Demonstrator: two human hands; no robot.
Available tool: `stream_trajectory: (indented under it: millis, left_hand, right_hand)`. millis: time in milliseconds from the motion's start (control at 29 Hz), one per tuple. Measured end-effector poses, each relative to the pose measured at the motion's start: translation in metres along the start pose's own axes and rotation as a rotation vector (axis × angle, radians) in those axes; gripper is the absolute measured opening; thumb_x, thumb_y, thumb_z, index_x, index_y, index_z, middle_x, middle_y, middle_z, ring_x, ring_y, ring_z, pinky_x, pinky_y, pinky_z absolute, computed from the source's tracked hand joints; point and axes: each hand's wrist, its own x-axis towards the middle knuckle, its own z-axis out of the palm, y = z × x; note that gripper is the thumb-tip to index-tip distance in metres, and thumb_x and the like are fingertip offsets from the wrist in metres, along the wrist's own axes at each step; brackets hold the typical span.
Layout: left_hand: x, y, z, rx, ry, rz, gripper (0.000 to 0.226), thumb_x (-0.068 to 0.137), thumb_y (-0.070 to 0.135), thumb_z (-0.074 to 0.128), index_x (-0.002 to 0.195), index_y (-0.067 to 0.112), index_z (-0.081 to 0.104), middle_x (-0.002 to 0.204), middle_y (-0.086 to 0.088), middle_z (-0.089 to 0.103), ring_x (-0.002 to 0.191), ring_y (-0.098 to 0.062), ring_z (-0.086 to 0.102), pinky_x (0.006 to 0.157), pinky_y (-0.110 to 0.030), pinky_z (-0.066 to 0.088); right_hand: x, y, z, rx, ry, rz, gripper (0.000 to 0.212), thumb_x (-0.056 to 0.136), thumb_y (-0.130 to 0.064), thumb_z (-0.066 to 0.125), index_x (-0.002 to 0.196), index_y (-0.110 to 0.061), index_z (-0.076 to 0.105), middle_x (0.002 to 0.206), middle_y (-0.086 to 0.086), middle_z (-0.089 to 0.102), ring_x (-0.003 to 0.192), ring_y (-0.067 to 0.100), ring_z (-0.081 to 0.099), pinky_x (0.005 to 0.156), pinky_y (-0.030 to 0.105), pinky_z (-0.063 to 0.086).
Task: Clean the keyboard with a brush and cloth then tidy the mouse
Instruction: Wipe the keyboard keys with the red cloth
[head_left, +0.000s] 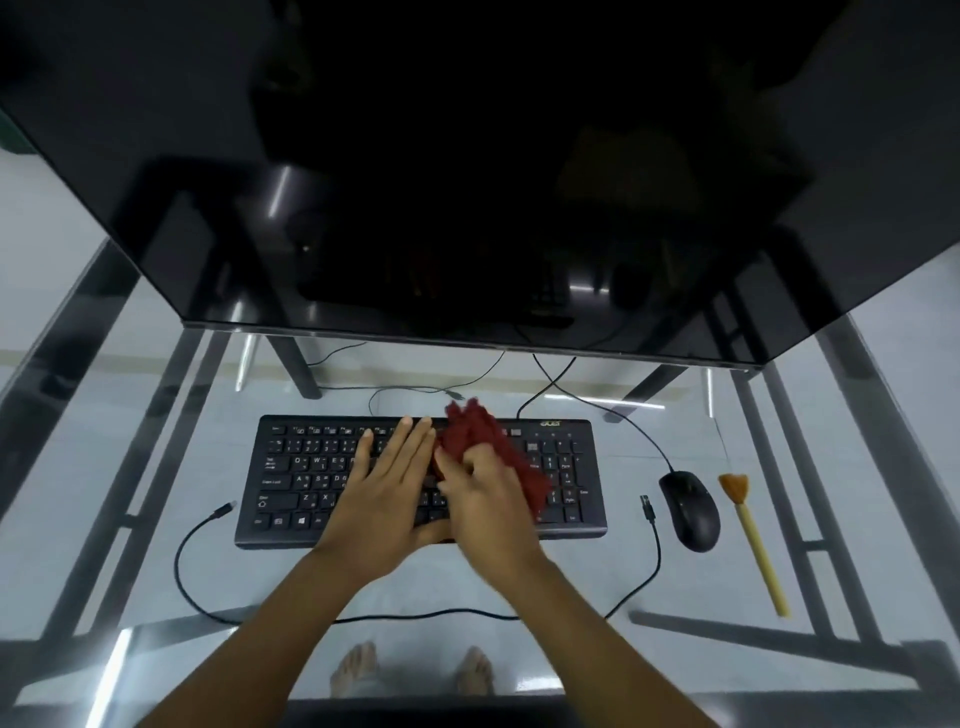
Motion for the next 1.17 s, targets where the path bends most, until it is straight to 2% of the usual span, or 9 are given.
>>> stream_trajectory:
  millis: [69,241,310,483,586,759,966,1035,1173]
  left_hand:
    - [0.0,-0.001,-0.001,-0.011,-0.006,-0.001,0.107,0.079,0.086,0.02,0.151,0.006,0.018,0.16,-0.005,0.013,0.148,-0.021,0.004,0.116,-0.052,0.001]
    - [0.003,0.005,-0.002,-0.01,-0.011,-0.019,0.108,0.077,0.088,0.02,0.152,0.011,0.013,0.16,-0.001,0.008,0.148,-0.019,0.0,0.115,-0.05,-0.003]
    - [0.004,0.007,-0.002,-0.017,-0.028,-0.022,0.109,0.076,0.089,0.017,0.152,0.012,0.011,0.161,0.0,0.005,0.148,-0.017,-0.003,0.115,-0.05,-0.005]
    - [0.004,0.005,0.0,-0.024,-0.006,-0.019,0.112,0.074,0.09,0.013,0.153,0.012,0.007,0.161,0.002,0.003,0.148,-0.014,-0.008,0.116,-0.049,-0.006]
    - [0.005,0.004,0.001,-0.046,0.025,-0.024,0.112,0.074,0.091,0.018,0.153,0.013,0.008,0.161,0.002,0.005,0.148,-0.014,-0.004,0.117,-0.047,-0.008]
    - [0.007,0.009,0.003,-0.043,0.038,-0.018,0.112,0.074,0.09,0.018,0.153,0.012,0.01,0.16,0.001,0.006,0.148,-0.015,-0.003,0.117,-0.049,-0.005]
    - [0.005,0.01,0.001,-0.034,0.036,0.006,0.107,0.078,0.087,0.022,0.152,0.011,0.017,0.16,-0.002,0.011,0.148,-0.018,0.001,0.116,-0.051,-0.001]
    - [0.004,0.008,-0.001,-0.025,0.029,0.001,0.106,0.078,0.087,0.022,0.152,0.011,0.015,0.16,-0.001,0.009,0.148,-0.017,-0.001,0.117,-0.051,-0.002]
    - [0.003,0.01,-0.001,-0.003,0.01,-0.014,0.106,0.079,0.086,0.021,0.152,0.011,0.011,0.161,-0.001,0.005,0.148,-0.018,-0.004,0.117,-0.052,-0.002]
  right_hand:
    - [0.004,0.01,-0.021,0.138,0.082,0.047,0.031,0.085,-0.056,0.061,0.09,-0.026,0.062,0.079,-0.008,0.068,0.069,0.004,0.064,0.065,0.03,0.053]
    - [0.028,0.051,-0.06,-0.502,0.509,0.053,0.031,0.093,-0.015,0.055,0.124,-0.017,0.06,0.105,0.014,0.055,0.076,0.021,0.051,0.076,0.035,0.05]
    - [0.028,0.034,-0.03,-0.547,0.444,0.05,0.031,0.095,-0.019,0.051,0.126,-0.022,0.054,0.109,0.01,0.05,0.085,0.021,0.046,0.075,0.032,0.036]
    - [0.022,0.027,-0.015,-0.473,0.086,-0.356,0.042,0.095,-0.019,0.046,0.135,-0.032,0.052,0.135,-0.002,0.046,0.119,0.019,0.046,0.094,0.038,0.044]
    - [0.022,0.056,-0.07,-0.578,0.249,-0.315,0.039,0.086,-0.048,0.058,0.125,-0.041,0.058,0.118,-0.023,0.056,0.098,-0.009,0.054,0.078,0.019,0.046]
    - [0.004,0.065,-0.063,-0.275,0.45,0.129,0.022,0.094,-0.048,0.046,0.112,-0.052,0.058,0.112,0.003,0.055,0.1,0.025,0.054,0.083,0.035,0.044]
    - [-0.026,0.05,-0.049,-0.317,-0.067,-0.289,0.016,0.087,-0.04,0.064,0.099,-0.029,0.062,0.087,0.005,0.066,0.068,0.016,0.053,0.059,0.029,0.044]
    - [-0.015,0.067,-0.077,-0.38,0.047,-0.29,0.01,0.085,-0.035,0.069,0.089,-0.027,0.064,0.078,0.0,0.062,0.059,0.011,0.052,0.05,0.025,0.043]
    - [-0.009,0.084,-0.077,-0.202,0.296,-0.116,0.02,0.093,-0.025,0.056,0.107,-0.036,0.066,0.101,0.009,0.058,0.083,0.024,0.058,0.071,0.034,0.054]
